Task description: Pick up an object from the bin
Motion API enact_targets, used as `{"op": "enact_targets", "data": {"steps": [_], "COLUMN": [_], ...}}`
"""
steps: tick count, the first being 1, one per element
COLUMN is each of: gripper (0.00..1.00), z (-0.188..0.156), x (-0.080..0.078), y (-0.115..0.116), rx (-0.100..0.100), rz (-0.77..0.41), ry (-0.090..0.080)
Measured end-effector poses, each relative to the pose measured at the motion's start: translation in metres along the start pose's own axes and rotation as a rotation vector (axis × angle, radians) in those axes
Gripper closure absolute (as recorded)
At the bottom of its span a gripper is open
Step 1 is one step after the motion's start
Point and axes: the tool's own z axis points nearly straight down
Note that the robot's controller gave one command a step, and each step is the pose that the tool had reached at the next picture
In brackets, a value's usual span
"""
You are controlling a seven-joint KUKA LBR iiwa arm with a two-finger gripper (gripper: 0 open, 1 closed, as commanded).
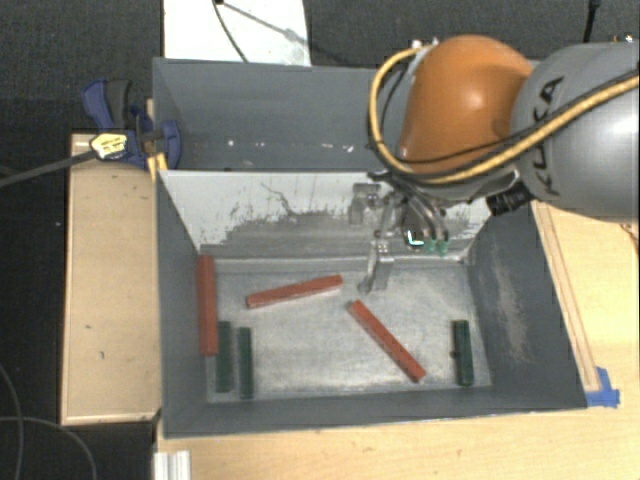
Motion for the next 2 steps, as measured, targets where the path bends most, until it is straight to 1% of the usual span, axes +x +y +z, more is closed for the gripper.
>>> {"op": "enact_targets", "data": {"steps": [1,2], "gripper": [0.0,0.0], "z": [0.168,0.163], "x": [0.057,0.013], "y": [0.039,0.044], "rx": [0.001,0.0], "rz": [-0.064,-0.141], "ry": [0.009,-0.004]}}
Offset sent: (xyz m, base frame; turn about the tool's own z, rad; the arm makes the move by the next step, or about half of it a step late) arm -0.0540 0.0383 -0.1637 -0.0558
